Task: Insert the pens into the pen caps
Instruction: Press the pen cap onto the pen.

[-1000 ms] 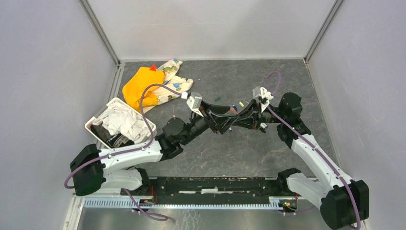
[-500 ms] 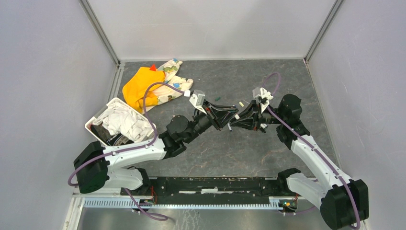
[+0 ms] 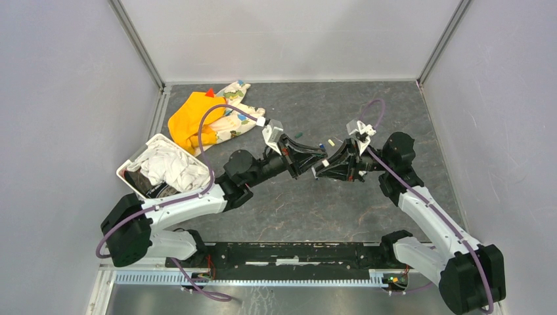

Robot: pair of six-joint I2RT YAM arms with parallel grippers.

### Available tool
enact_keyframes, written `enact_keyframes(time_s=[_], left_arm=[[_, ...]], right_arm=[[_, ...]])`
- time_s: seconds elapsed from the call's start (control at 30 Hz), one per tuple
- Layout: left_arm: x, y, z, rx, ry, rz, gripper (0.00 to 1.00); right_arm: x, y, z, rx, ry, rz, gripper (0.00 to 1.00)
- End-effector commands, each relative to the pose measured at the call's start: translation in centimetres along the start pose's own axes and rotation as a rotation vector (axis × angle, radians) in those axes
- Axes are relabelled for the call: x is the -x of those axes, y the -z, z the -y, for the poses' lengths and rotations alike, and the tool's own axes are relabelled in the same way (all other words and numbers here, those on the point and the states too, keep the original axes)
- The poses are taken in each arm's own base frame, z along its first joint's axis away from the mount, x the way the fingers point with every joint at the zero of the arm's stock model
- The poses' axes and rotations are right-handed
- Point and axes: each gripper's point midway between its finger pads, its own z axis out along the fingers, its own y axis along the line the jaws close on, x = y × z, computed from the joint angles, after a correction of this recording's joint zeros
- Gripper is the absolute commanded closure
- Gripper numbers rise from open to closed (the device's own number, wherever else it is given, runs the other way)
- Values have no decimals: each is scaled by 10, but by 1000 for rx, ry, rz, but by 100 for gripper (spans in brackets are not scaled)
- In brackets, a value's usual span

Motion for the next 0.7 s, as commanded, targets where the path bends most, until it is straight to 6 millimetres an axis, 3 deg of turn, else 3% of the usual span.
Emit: enact_keyframes(time_s=[0.0,0.27,0.47,0.67], left_arm=[[-36,20,13,-178,0,-177,98],[-71,12,4,-109,-30,-250,98],[-117,17,6,-67,48,-345,98],[-176,42,21,2,380,-444,98]], right_arm=[[28,-1,-13,42,60,52,100],[47,-6,-3,-4,16,106,100],[61,-8,3,-19,83,138,100],[62,-3,55,-235,238,30,100]])
